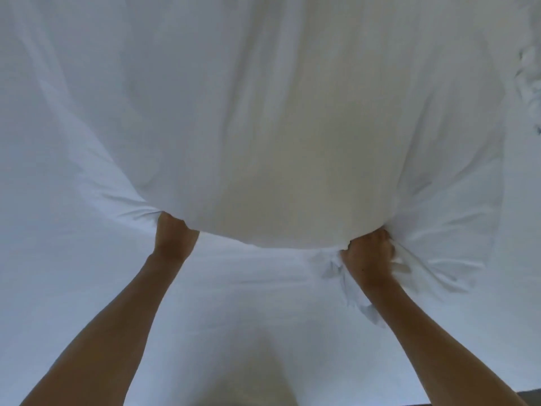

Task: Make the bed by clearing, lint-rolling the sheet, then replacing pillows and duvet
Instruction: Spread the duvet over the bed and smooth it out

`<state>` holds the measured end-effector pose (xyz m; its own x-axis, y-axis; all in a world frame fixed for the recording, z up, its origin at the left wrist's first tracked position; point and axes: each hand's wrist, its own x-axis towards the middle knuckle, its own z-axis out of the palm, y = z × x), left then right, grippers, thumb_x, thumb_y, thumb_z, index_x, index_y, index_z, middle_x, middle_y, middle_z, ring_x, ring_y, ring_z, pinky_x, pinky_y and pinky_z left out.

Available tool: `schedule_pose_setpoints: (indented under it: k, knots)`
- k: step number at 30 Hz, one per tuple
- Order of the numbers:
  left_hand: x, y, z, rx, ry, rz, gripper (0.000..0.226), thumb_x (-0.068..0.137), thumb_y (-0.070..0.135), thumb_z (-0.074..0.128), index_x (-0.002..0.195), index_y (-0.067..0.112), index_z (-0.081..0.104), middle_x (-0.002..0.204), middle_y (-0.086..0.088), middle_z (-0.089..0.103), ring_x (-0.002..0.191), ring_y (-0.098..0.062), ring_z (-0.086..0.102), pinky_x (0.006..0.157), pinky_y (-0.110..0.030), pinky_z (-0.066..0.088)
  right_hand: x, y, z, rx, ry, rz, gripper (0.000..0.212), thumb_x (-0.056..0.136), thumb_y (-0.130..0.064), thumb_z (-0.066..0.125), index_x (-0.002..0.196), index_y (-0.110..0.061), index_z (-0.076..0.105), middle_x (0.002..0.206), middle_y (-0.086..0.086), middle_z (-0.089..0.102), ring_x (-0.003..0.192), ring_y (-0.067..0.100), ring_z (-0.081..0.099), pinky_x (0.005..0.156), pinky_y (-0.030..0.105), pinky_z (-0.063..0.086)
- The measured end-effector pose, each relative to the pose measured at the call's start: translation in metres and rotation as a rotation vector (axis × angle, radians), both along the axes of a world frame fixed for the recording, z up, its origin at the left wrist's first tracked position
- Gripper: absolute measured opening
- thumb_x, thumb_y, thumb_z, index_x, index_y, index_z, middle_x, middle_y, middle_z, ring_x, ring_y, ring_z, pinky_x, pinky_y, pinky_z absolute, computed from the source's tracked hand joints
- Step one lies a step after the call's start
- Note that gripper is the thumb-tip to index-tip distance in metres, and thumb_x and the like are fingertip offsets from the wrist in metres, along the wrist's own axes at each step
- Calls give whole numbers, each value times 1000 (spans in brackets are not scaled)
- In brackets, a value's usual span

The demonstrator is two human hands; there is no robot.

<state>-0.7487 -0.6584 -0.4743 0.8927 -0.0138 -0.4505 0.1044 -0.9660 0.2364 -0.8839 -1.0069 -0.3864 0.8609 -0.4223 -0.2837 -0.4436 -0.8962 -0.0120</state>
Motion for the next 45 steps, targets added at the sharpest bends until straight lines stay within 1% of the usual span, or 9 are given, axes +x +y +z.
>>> schedule_pose_setpoints:
  k: [5, 10, 16, 27, 31, 37, 40, 42, 45]
  knots:
    - [-45, 7, 122, -101, -285, -304, 33, 42, -23, 71, 71, -9, 65, 63, -25, 61, 58, -43, 62, 56, -45, 55, -2, 16, 57, 29, -134, 57, 29, 34, 9, 78, 52, -2, 59, 52, 17, 57, 52, 36, 60, 50, 35, 51]
    - [-86, 87, 229, -128, -417, -385, 55, 63, -15, 60, 117, -3, 63, 89, -20, 67, 78, -39, 65, 68, -49, 58, -40, 19, 148, -11, -144, 159, 57, 29, 2, 84, 84, -4, 67, 70, 13, 65, 57, 33, 64, 49, 32, 51]
    - [-52, 121, 403, -282, -711, -313, 45, 75, -10, 44, 114, -2, 64, 99, -23, 68, 81, -42, 65, 65, -48, 54, -35, -17, 312, -99, -365, 70, 66, 47, -4, 73, 113, -4, 63, 76, 20, 65, 61, 39, 62, 57, 43, 54]
    - [-21, 33, 466, -960, -377, 834, 52, 85, 44, 44, 133, 24, 42, 130, -3, 53, 108, -20, 55, 93, -40, 45, 28, 22, 533, 387, -567, 31, 59, 63, -17, 46, 117, -20, 69, 105, 11, 72, 98, 27, 66, 86, 35, 52]
    - [-101, -44, 467, -1174, -28, 681, 37, 105, 35, 37, 140, 24, 34, 145, 2, 43, 119, -20, 49, 95, -40, 43, 62, 42, 597, 408, -609, 164, 54, 75, 1, 55, 124, -20, 65, 124, 4, 64, 113, 17, 58, 96, 24, 44]
    - [-187, -100, 453, -847, -70, -40, 121, 63, 82, 61, 155, 21, 12, 157, 8, 26, 137, -10, 31, 110, -33, 33, 106, 95, 579, 380, -483, 171, 63, 76, -2, 54, 136, -24, 54, 134, 3, 58, 120, 22, 54, 102, 30, 43]
    - [-178, -105, 425, -693, -226, 65, 67, 84, 42, 72, 136, 7, 48, 130, -7, 56, 117, -21, 51, 98, -40, 45, 102, 120, 550, 375, -409, 199, 65, 78, -8, 55, 140, -26, 49, 134, 4, 58, 120, 24, 55, 100, 31, 44]
    - [-166, -104, 422, -710, -279, 131, 6, 88, 5, 64, 82, 7, 62, 77, -6, 63, 71, -13, 55, 64, -34, 45, 91, 128, 533, 382, -390, 217, 69, 76, -7, 54, 141, -28, 46, 123, 5, 64, 112, 25, 59, 93, 31, 48]
    - [-174, -108, 444, -794, -115, 78, 36, 90, 4, 49, 60, 17, 35, 53, 4, 35, 50, -4, 30, 52, -29, 25, 71, 119, 512, 610, -401, 131, 70, 77, -3, 54, 142, -28, 46, 120, 6, 65, 109, 22, 61, 91, 31, 50]
